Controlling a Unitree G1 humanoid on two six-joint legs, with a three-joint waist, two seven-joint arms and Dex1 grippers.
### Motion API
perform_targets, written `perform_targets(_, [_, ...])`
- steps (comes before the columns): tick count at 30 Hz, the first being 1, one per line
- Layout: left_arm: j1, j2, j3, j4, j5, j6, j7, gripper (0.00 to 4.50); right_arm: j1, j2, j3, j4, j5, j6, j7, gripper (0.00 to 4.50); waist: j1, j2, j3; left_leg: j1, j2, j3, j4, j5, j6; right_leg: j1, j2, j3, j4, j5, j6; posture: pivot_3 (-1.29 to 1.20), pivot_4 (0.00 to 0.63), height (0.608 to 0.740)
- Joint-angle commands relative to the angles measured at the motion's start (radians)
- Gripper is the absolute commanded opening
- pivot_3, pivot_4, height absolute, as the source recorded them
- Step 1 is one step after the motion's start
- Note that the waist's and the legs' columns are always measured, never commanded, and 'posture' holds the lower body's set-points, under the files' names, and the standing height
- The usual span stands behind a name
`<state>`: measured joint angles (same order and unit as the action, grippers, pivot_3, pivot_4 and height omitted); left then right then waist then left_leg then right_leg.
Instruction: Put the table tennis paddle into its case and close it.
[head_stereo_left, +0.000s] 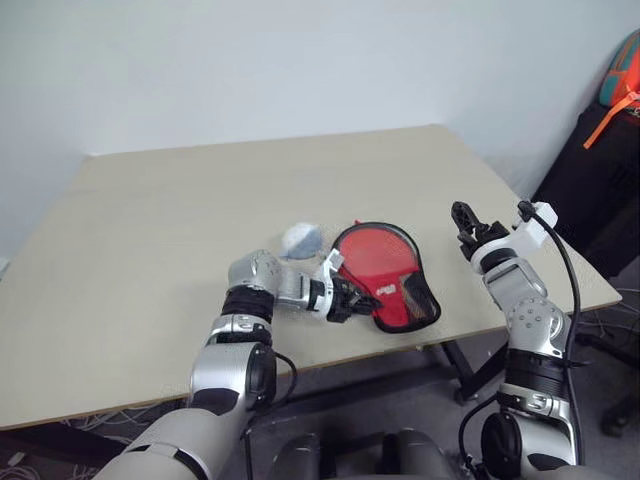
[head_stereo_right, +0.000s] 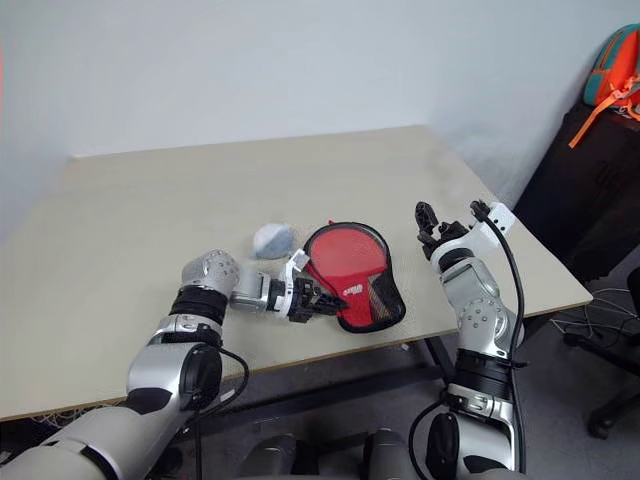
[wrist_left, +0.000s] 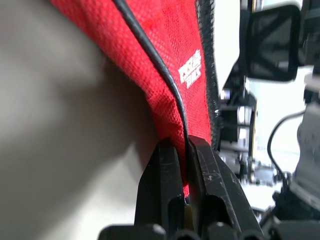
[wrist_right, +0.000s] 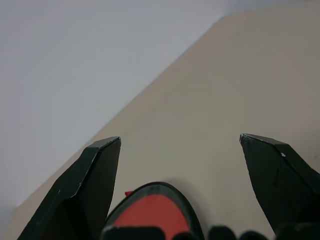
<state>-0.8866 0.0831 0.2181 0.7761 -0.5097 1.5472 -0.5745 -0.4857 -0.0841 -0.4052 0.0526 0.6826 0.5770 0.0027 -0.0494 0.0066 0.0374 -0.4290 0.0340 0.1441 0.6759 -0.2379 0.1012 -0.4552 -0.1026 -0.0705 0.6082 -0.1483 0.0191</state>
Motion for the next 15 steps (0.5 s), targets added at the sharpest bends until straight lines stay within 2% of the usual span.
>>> perform_targets(1, [-0.012, 0.022, -0.141, -0.052, -0.105, 0.067, -0.036, 0.02, -0.009, -0.002, 0.011, -0.016, -0.003, -0.016, 0.007, 4.15, 0.0, 0.0, 0.0, 0.0, 0.0, 0.0, 0.0, 0.0, 0.0, 0.0, 0.0, 0.0, 0.0, 0.0, 0.0, 0.0, 0.0, 0.74])
perform_targets(5, [0.006, 0.062, -0.252, -0.096, -0.232, 0.067, -0.054, 0.02, -0.011, -0.006, 0.013, -0.007, -0.006, -0.019, 0.01, 4.15, 0.0, 0.0, 0.0, 0.0, 0.0, 0.0, 0.0, 0.0, 0.0, 0.0, 0.0, 0.0, 0.0, 0.0, 0.0, 0.0, 0.0, 0.74])
perform_targets(10, [0.048, 0.052, -0.346, -0.187, -0.41, 0.067, -0.008, 0.02, -0.016, -0.007, 0.025, -0.002, -0.016, -0.013, 0.014, 4.15, 0.001, 0.0, 0.0, 0.0, 0.0, 0.0, 0.0, 0.0, 0.0, -0.001, 0.0, 0.001, 0.0, 0.0, 0.0, 0.0, 0.0, 0.74])
perform_targets(15, [0.025, 0.06, -0.377, -0.206, -0.53, 0.067, 0.07, 0.02, -0.019, -0.01, 0.036, 0.006, -0.023, -0.011, 0.02, 4.15, 0.0, 0.0, 0.0, 0.0, 0.0, 0.0, 0.0, -0.001, 0.002, -0.001, 0.0, 0.001, 0.0, 0.0, 0.0, 0.0, 0.0, 0.74])
